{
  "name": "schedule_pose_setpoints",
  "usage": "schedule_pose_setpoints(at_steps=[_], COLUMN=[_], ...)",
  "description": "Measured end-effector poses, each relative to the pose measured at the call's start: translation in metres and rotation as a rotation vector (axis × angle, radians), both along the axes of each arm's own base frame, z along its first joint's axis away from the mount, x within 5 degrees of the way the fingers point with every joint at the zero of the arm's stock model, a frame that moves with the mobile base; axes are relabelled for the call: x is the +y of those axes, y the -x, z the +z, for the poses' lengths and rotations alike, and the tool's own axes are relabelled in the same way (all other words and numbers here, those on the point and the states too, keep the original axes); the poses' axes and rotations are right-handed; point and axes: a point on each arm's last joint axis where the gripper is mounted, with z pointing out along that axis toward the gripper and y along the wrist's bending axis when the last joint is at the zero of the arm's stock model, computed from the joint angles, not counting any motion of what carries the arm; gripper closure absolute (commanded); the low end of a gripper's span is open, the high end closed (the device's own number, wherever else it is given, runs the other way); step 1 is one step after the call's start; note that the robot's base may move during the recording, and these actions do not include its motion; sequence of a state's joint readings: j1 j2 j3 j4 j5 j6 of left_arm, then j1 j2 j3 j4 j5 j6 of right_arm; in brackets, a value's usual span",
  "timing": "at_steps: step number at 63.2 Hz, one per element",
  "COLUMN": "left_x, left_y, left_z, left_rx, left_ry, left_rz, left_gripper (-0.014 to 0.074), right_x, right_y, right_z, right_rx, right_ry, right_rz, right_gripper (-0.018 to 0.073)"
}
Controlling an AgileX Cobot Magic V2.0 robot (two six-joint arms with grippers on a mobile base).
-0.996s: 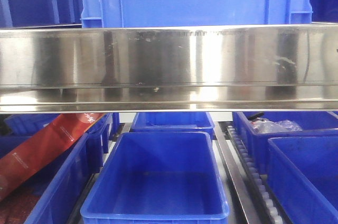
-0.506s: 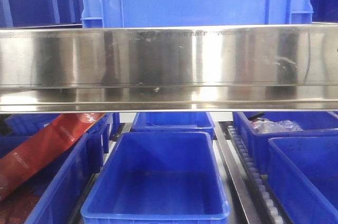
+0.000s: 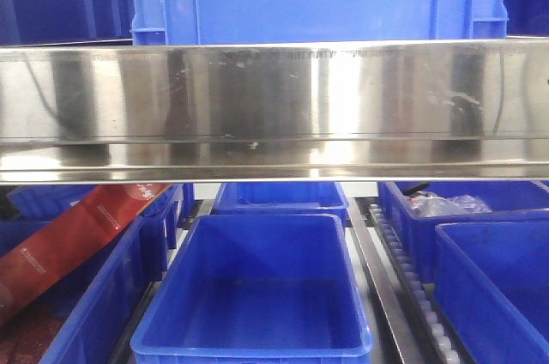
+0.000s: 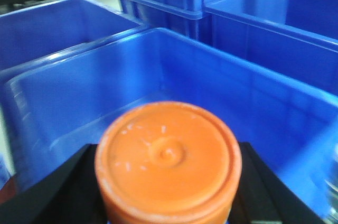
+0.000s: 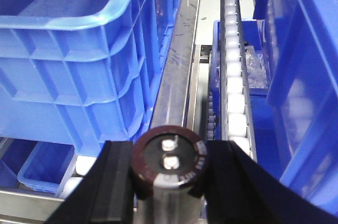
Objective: Place cylindrical capacitor in blue bin on shelf
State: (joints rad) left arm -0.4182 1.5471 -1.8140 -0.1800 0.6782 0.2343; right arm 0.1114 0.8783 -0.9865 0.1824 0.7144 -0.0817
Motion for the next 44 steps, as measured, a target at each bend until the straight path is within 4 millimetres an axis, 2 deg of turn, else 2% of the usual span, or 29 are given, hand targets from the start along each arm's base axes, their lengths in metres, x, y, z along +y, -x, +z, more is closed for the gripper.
schedule_pose_setpoints(at_steps=[9,20,24,30,34,44], left_x=[-0.019,-0.034,-0.038,-0.042,-0.043,-0.044], left_y=[-0.045,-0.079,-0.087,-0.094,-0.097,-0.099], left_z=[-0.02,-0.049,-0.062,-0.078,-0.086,-0.09], left_rx=[0.026,0.076,0.106,0.157,0.185,0.201], left_ry=[-0.02,-0.044,-0.059,-0.083,-0.096,-0.104], left_rz=[0.003,0.003,0.003,-0.002,-0.005,-0.007], left_gripper=[0.0707,0.0702,0.0666,0.054,0.0421,0.0121], right_x=[0.0,0.0,0.0,0.0,0.0,0.0], right_y=[0.0,0.0,0.0,-0.001,-0.001,-0.001], right_z=[0.0,0.0,0.0,0.001,0.001,0.002], right_rx=[-0.002,-0.005,-0.005,-0.011,-0.015,-0.023], right_ry=[0.0,-0.002,-0.003,-0.004,-0.005,-0.006], right_rz=[0.0,-0.001,0.0,-0.002,-0.002,-0.004], right_gripper=[0.0721,0.0721,0.0721,0.0721,0.0721,0.0721])
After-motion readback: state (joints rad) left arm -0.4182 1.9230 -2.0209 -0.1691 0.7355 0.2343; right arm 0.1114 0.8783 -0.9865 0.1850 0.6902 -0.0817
